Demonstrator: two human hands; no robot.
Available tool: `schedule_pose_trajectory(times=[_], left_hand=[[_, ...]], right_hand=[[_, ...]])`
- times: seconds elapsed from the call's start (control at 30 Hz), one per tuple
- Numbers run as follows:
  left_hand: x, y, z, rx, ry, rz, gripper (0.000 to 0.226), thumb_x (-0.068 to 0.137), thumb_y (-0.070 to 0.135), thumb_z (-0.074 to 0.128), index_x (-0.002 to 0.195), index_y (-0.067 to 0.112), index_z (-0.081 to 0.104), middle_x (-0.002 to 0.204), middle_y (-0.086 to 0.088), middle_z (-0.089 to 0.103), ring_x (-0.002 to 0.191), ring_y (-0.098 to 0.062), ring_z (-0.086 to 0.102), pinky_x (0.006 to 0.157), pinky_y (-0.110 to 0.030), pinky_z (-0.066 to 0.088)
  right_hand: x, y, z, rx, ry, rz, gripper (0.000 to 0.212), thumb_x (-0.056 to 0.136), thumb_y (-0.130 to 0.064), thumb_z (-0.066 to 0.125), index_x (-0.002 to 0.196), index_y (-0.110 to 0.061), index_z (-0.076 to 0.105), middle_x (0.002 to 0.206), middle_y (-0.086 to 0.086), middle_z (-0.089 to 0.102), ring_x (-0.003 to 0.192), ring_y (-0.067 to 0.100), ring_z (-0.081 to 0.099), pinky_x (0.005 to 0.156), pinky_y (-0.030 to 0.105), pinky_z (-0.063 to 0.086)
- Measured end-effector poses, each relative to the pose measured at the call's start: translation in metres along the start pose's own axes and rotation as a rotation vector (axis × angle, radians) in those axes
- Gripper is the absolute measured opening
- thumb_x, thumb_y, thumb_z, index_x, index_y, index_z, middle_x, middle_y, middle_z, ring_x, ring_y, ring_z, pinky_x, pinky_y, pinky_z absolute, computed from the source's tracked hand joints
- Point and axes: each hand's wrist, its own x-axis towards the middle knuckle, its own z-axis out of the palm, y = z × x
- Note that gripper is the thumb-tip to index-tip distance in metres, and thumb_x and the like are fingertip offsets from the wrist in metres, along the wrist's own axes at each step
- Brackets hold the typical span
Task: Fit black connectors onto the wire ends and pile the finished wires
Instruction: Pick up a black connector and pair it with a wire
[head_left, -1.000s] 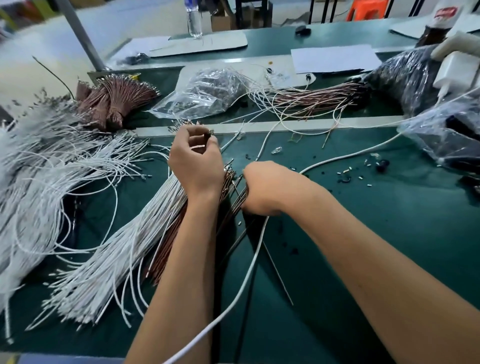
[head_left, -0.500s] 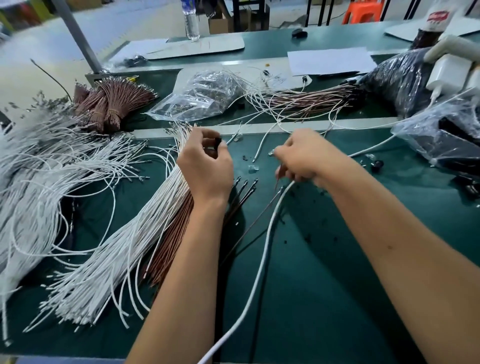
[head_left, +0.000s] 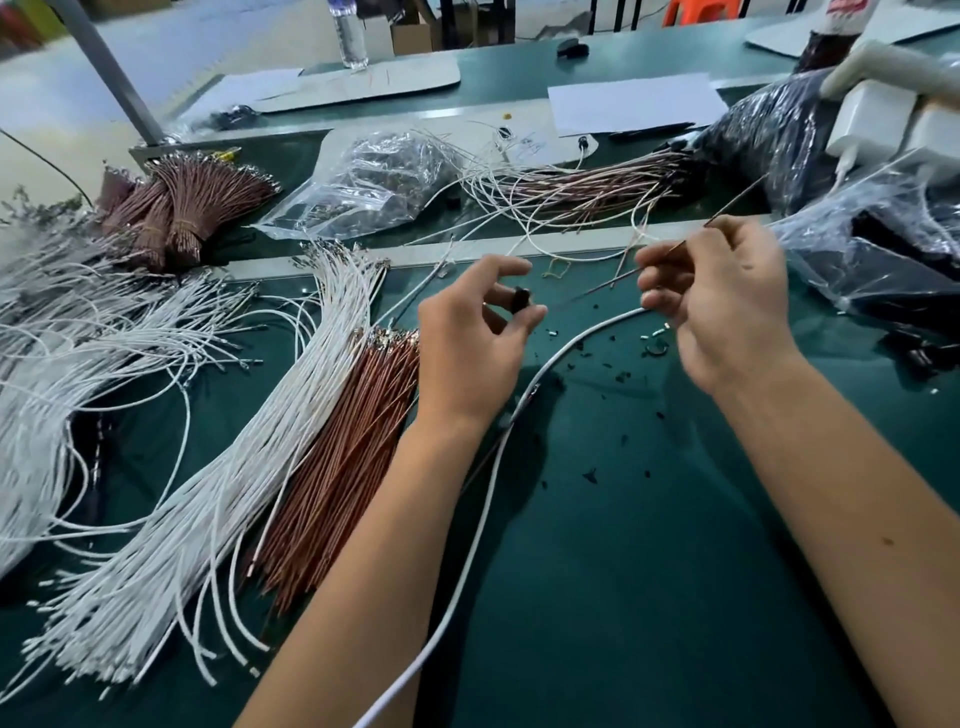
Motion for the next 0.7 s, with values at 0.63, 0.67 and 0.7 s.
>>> schedule_pose_trajectory(times=[0.63,0.67,0.7], left_hand=[[-0.005,0.004,0.014,-0.23,-0.224,-0.116,0.01,0.091,-0.001,0.069,0.094,0.007,0.066,0.07,-0.008,0.066,0.057,-0.018,0.064,0.06,-0.032,0.054],[-0.006,0.005,0.013,-0.244,-0.225,-0.133,0.014,0.088,-0.001,0.073,0.097,0.007,0.067,0.073,-0.008,0.069,0.06,-0.018,0.067,0.062,-0.032,0.056],[-0.006,0.006,0.012,-0.259,-0.221,-0.162,0.022,0.085,-0.001,0.077,0.102,0.009,0.068,0.077,-0.007,0.072,0.063,-0.019,0.07,0.065,-0.032,0.058]], right_hand=[[-0.013,0.022,-0.001,-0.205,-0.294,0.103,0.01,0.099,-0.01,0.065,0.099,-0.006,0.074,0.081,0.005,0.066,0.066,0.01,0.063,0.052,0.021,0.054],[-0.012,0.021,-0.002,-0.192,-0.272,0.098,0.01,0.099,-0.01,0.065,0.097,-0.006,0.074,0.078,0.005,0.067,0.064,0.011,0.063,0.052,0.021,0.054],[-0.011,0.019,-0.003,-0.165,-0.242,0.089,0.01,0.099,-0.01,0.066,0.096,-0.004,0.073,0.076,0.004,0.068,0.063,0.011,0.064,0.052,0.02,0.053]])
